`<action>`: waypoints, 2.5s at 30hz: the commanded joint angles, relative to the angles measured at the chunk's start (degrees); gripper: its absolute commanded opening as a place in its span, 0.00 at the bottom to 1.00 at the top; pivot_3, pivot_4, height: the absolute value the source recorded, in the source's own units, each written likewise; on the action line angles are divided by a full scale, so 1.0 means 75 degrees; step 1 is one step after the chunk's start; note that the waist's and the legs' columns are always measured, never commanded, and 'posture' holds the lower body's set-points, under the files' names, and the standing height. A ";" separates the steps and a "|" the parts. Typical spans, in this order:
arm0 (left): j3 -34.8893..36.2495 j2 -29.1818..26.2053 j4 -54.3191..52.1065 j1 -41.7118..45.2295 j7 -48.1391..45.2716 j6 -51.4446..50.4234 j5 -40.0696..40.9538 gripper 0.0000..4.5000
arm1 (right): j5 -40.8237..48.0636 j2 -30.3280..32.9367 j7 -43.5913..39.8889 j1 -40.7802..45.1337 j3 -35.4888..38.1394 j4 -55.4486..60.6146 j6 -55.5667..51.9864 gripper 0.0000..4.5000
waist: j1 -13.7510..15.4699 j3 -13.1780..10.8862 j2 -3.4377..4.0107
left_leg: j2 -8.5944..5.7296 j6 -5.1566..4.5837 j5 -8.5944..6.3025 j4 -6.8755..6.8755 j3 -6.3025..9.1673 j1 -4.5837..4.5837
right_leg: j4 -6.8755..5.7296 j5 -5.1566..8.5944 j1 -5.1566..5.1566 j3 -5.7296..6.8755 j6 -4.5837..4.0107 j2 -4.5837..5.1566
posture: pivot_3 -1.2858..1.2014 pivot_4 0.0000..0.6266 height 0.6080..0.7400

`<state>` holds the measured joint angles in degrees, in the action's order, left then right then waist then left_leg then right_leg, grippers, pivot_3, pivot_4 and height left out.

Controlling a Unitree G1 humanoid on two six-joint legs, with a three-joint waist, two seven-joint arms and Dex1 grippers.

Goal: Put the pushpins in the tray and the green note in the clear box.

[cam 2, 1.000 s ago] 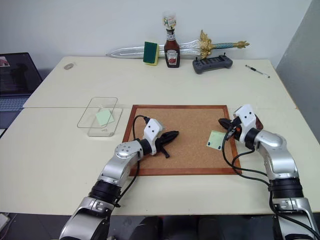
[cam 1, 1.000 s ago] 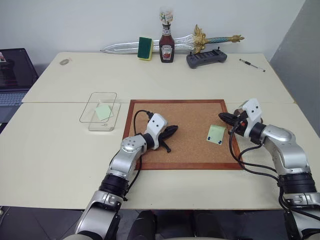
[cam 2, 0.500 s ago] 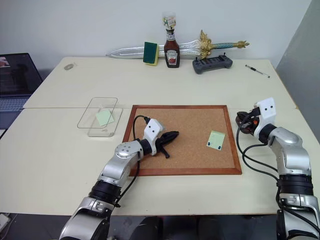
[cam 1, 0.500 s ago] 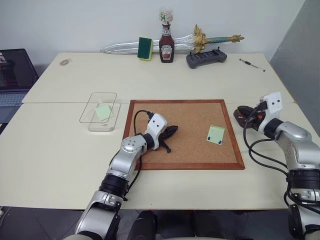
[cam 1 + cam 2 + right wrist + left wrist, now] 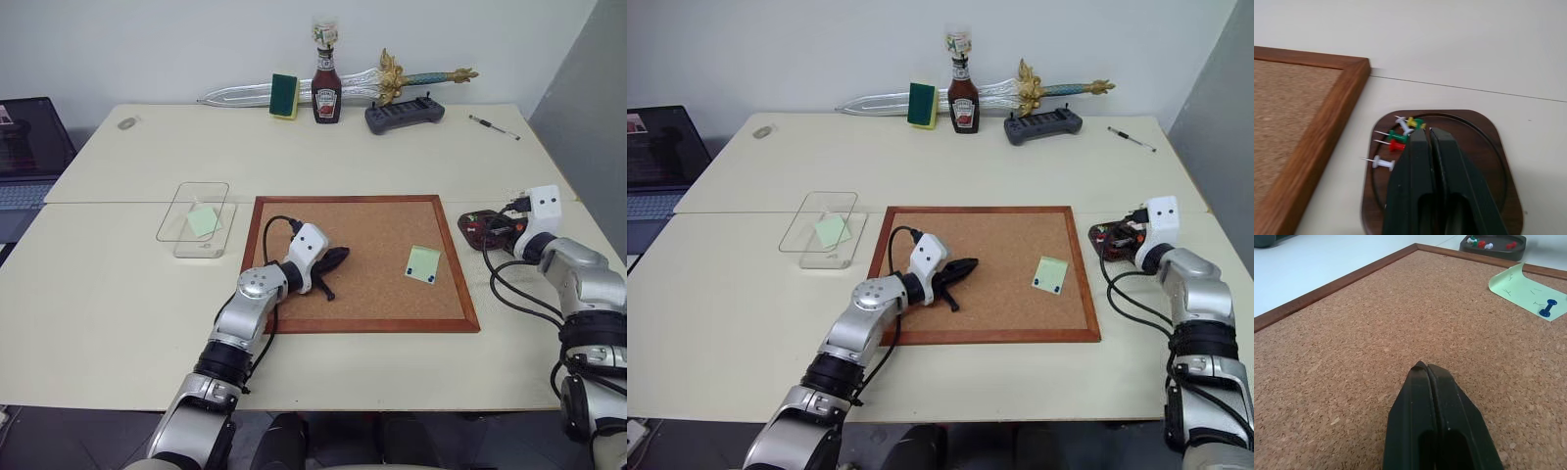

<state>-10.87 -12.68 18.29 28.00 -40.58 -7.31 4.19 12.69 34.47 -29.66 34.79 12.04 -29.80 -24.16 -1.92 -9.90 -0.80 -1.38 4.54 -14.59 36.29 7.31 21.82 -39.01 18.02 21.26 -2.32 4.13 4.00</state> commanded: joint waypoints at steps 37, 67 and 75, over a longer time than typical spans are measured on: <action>-0.0312 -0.0031 0.0244 -0.0135 -0.0150 -0.0001 -0.0185 0.00 | 0.0433 0.0926 -0.3044 -0.3056 -0.1610 0.4870 0.0839 0.72 | 0.0007 0.0005 0.0006 | -0.0001 -0.0009 -0.0005 0.0009 0.0000 -0.0006 | 0.0007 -0.0003 -0.0016 0.0001 0.0012 0.0002 | 0.52 0.24 1.00; -0.0342 -0.0051 0.0284 -0.0167 -0.0124 0.0022 -0.0201 0.00 | 0.0264 0.0953 -0.3272 -0.2719 -0.1515 0.4355 0.1550 0.01 | 0.0008 0.0005 0.0006 | -0.0001 -0.0009 -0.0005 0.0010 0.0001 -0.0006 | 0.0007 -0.0003 -0.0017 0.0001 0.0012 0.0002 | 0.52 0.24 1.00; -0.0378 -0.0063 0.0318 -0.0199 -0.0131 0.0026 -0.0228 0.00 | 0.0755 0.0946 -0.3338 -0.2712 -0.1228 0.4639 0.1323 0.01 | 0.0008 0.0005 0.0007 | -0.0001 -0.0009 -0.0005 0.0010 0.0001 -0.0004 | 0.0006 -0.0003 -0.0015 0.0000 0.0012 0.0002 | 0.52 0.24 1.00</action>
<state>-11.93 -13.15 18.75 28.07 -40.80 -6.12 3.80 16.65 41.31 -54.22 13.17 0.12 2.01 -15.02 -1.86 -9.86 -0.74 -1.39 4.47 -14.63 36.36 7.33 21.79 -38.96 17.99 21.13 -2.32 4.22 4.01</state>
